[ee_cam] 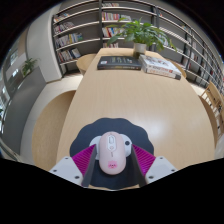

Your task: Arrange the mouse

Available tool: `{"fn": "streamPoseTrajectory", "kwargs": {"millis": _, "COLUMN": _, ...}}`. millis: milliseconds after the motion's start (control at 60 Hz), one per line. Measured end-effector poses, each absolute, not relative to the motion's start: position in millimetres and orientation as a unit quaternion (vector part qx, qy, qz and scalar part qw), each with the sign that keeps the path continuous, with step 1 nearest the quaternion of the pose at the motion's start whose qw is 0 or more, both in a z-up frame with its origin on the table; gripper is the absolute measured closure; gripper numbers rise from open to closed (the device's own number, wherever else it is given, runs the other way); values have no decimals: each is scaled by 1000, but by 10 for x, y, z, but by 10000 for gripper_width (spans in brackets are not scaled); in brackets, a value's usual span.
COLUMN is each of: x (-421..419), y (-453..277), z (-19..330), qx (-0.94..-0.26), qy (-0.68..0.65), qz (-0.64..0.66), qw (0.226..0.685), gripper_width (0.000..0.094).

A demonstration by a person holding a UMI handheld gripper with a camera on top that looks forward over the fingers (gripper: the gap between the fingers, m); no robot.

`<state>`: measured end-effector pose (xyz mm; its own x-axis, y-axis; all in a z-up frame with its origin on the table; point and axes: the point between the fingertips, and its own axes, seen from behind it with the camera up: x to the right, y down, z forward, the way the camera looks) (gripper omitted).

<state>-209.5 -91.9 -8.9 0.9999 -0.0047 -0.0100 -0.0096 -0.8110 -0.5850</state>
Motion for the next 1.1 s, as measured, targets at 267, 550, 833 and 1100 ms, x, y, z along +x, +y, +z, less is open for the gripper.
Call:
{"fn": "streamPoseTrajectory", "kwargs": {"millis": 267, "x": -1770, "y": -979, "z": 1029, "qx": -925, "qy": 13, "qz": 1, "qw": 380, "gripper_width": 94}}
{"fn": "streamPoseTrajectory", "kwargs": {"millis": 550, "x": -1122, "y": -1553, "z": 1815, "qx": -907, "qy": 8, "qz": -9, "qw": 422, "gripper_width": 100}}
{"fn": "streamPoseTrajectory", "kwargs": {"millis": 833, "x": -501, "y": -2199, "z": 1911, "qx": -903, "qy": -1, "qz": -11, "qw": 430, "gripper_width": 108}}
{"fn": "streamPoseTrajectory", "kwargs": {"millis": 1100, "x": -269, "y": -2549, "z": 1850, "qx": -906, "qy": 3, "qz": -3, "qw": 423, "gripper_width": 113}}
